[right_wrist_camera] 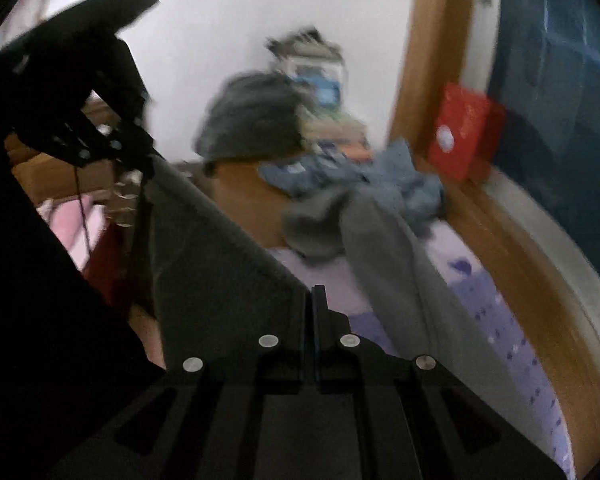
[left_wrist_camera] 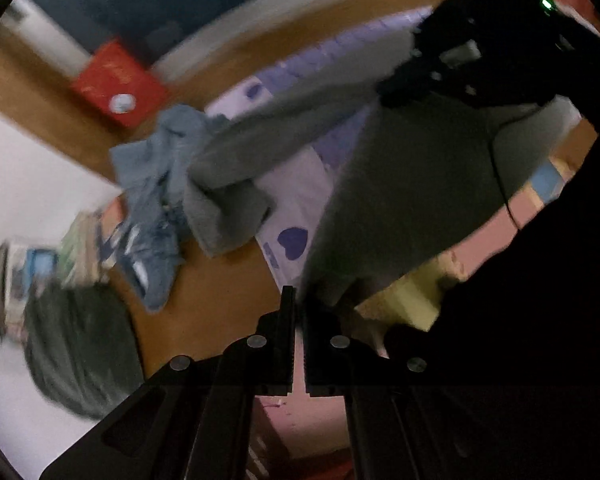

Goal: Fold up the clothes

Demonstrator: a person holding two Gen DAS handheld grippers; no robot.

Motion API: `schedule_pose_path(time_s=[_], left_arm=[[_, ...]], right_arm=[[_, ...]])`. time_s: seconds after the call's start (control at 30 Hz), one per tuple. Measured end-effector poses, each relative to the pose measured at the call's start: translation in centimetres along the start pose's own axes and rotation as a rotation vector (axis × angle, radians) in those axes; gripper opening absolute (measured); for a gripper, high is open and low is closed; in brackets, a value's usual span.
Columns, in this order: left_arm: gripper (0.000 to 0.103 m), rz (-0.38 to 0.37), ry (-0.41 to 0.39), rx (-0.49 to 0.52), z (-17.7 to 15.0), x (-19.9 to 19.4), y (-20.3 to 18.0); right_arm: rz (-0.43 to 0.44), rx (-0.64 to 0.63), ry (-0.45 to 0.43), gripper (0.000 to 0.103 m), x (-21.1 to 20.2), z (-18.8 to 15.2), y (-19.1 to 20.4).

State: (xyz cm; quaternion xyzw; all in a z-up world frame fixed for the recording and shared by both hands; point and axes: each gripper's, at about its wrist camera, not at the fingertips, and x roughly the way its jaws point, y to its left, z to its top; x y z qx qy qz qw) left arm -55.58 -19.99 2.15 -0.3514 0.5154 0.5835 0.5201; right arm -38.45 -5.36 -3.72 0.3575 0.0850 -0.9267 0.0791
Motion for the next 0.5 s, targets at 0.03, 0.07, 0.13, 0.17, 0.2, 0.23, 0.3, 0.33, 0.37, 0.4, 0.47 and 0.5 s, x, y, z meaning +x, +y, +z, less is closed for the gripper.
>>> schedule_pose_path(time_s=[0.03,0.07,0.13,0.17,0.2,0.23,0.3,0.33,0.37,0.4,0.47,0.5], left_arm=[[0.003,-0.052,0.023,0.013,0.2,1.4,0.8],[0.003,-0.104,0.044,0.008,0.5,3.4,2.0],[0.005,-0.194,0.038,-0.046,0.4,6.3,4.5],[0.007,-0.228,0.001,-0.099,-0.1,6.8,5.6],[0.016,-0.262,-0.037,-0.153,-0.6,7.2,6.8],[0.034,-0.296,-0.075,-0.206,-1.0,7.6,7.9],[0.054,-0.363,-0.151,-0.313,-2.0,8.5,10.2],[0.055,-0.396,-0.189,-0.367,-2.4,8.9,11.4],[0.055,-0.429,-0.227,-0.420,-2.9,9.3,12.5],[0.056,-0.462,-0.265,-0.474,-3.3,9.8,13.7],[0.071,-0.528,-0.341,-0.581,-4.3,10.6,16.0],[0.088,-0.561,-0.380,-0.635,-4.7,11.1,17.1]], right_arm=[[-0.022,0.017,0.036,0.002,1.6,-0.2,-0.2],[-0.050,0.035,0.083,0.002,3.8,-0.7,-0.4],[-0.109,0.086,0.174,0.002,7.3,-1.9,-1.2],[-0.131,0.153,0.219,0.003,8.8,-2.7,-1.8],[-0.148,0.249,0.260,0.008,9.6,-3.6,-2.8],[-0.165,0.346,0.300,0.010,10.3,-4.4,-3.8],[-0.192,0.533,0.314,0.040,9.7,-5.9,-5.3],[-0.216,0.607,0.273,0.045,7.9,-6.6,-5.5],[-0.242,0.669,0.232,0.051,6.0,-7.3,-5.6],[-0.272,0.712,0.192,0.056,4.0,-8.0,-5.5],[-0.331,0.837,0.115,0.064,-0.4,-10.3,-5.7],[-0.351,0.922,0.065,0.069,-2.7,-11.8,-6.1]])
